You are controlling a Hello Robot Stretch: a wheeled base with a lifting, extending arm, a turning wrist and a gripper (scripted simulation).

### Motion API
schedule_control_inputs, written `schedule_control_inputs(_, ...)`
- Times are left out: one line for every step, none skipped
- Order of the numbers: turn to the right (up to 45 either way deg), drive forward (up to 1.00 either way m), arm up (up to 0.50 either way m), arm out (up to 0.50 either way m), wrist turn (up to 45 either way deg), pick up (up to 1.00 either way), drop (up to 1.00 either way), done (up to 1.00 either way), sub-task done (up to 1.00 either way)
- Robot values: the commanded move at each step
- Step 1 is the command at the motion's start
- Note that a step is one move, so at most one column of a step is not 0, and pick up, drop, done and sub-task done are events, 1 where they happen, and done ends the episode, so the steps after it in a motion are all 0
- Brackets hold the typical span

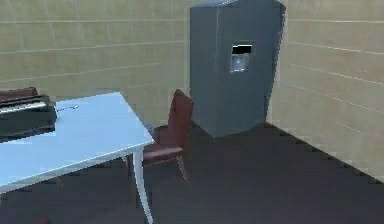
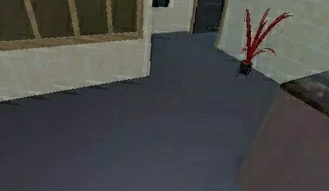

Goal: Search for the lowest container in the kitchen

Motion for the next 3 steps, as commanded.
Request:
schedule_control_inputs(0.0, 0.60, 0.00, 0.00, 0.0, 0.00, 0.00, 0.00, 0.00)
schedule_control_inputs(-21.0, 0.00, 0.00, 0.00, 0.0, 0.00, 0.00, 0.00, 0.00)
schedule_control_inputs(0.0, 0.00, 0.00, 0.00, 0.0, 0.00, 0.00, 1.00, 0.00)
